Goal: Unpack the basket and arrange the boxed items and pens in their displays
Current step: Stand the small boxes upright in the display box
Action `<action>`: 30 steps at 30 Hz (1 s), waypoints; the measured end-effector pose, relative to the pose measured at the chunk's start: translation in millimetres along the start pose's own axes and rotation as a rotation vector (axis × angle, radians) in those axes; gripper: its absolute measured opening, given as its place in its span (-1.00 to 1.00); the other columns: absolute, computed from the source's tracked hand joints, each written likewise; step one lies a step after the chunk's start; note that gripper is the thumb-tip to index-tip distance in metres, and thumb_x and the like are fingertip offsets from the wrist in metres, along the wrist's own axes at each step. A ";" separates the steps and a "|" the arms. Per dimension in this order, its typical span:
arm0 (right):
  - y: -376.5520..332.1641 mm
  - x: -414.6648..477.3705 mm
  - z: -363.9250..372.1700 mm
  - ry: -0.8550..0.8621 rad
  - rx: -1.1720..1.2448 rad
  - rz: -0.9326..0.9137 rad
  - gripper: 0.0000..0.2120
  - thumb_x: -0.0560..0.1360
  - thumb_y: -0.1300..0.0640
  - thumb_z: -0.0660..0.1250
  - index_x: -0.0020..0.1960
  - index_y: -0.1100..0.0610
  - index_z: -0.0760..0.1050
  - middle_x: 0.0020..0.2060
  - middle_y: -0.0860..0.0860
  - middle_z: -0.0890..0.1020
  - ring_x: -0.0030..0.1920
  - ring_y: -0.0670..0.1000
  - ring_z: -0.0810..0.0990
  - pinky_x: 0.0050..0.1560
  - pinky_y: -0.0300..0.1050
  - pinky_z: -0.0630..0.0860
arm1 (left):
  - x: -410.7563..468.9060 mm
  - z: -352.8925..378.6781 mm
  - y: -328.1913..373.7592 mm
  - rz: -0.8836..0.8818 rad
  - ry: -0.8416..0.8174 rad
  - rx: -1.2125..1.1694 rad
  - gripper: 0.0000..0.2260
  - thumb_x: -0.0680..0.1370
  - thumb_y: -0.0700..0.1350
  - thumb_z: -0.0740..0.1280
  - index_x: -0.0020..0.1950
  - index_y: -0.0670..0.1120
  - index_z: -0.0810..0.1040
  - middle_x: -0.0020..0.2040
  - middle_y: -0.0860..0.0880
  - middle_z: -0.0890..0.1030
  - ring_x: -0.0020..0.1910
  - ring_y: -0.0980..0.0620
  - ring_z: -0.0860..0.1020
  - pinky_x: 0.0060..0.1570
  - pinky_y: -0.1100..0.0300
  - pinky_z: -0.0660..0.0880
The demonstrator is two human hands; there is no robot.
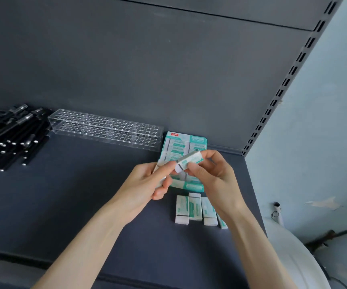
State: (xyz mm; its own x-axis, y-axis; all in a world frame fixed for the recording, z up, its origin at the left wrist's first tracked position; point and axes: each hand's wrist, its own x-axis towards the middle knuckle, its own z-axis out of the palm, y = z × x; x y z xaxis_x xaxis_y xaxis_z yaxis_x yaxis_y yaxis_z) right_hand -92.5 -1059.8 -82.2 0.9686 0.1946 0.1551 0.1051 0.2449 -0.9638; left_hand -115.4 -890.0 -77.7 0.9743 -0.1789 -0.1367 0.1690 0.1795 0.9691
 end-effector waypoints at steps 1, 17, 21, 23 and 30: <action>1.5 4.1 4.0 0.005 -0.001 0.003 -0.84 0.45 0.27 0.37 -0.02 0.20 0.43 -0.05 0.11 0.69 -0.06 0.04 0.66 -0.07 -0.24 0.53 | 3.3 -6.2 3.7 0.018 -0.017 0.018 -0.75 0.43 0.07 0.38 -0.17 -0.11 0.64 -0.37 -0.03 0.41 -0.46 0.09 0.23 -0.46 0.27 0.17; 17.8 38.6 20.8 0.290 -0.645 0.074 -0.80 0.40 0.28 0.45 -0.12 0.03 0.52 -0.13 0.08 0.67 -0.13 -0.01 0.66 -0.09 -0.13 0.61 | 54.4 -52.6 -10.7 0.014 0.191 -0.015 -0.89 0.62 -0.14 0.17 0.00 -0.10 0.47 -0.38 0.06 0.55 -0.47 0.14 0.38 -0.49 0.30 0.32; 23.1 45.7 20.5 0.271 -0.889 0.020 -0.85 0.38 0.21 0.48 -0.11 0.05 0.58 -0.20 -0.13 0.61 -0.19 -0.23 0.56 -0.19 -0.44 0.47 | 57.3 -54.1 -15.6 0.062 0.252 -0.001 -0.84 0.63 -0.17 0.15 -0.02 -0.08 0.53 -0.30 0.05 0.60 -0.39 0.13 0.50 -0.43 0.28 0.42; 24.9 47.1 19.7 0.246 -0.973 -0.041 -0.89 0.38 0.25 0.48 -0.12 0.14 0.61 -0.17 -0.12 0.60 -0.23 -0.23 0.53 -0.20 -0.48 0.43 | 58.5 -54.8 -16.4 0.085 0.290 -0.003 -0.82 0.62 -0.17 0.18 -0.04 -0.05 0.57 -0.22 0.03 0.60 -0.32 0.15 0.56 -0.38 0.30 0.48; 35.7 47.6 18.0 0.234 -1.078 -0.122 -0.94 0.40 0.27 0.46 -0.13 0.18 0.67 -0.08 -0.05 0.52 -0.12 0.04 0.55 -0.07 -0.08 0.54 | 59.3 -55.7 -16.2 0.139 0.314 -0.007 -0.82 0.58 -0.15 0.28 -0.11 0.04 0.66 -0.21 0.13 0.60 -0.20 0.25 0.51 -0.14 0.43 0.50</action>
State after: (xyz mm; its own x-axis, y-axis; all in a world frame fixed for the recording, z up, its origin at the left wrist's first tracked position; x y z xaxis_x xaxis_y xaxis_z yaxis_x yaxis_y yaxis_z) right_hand -46.7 -1024.8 -105.4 0.9452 0.0136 0.3263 0.2335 -0.7265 -0.6463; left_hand -52.1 -849.6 -113.0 0.9861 0.1542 -0.0612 0.0314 0.1884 0.9816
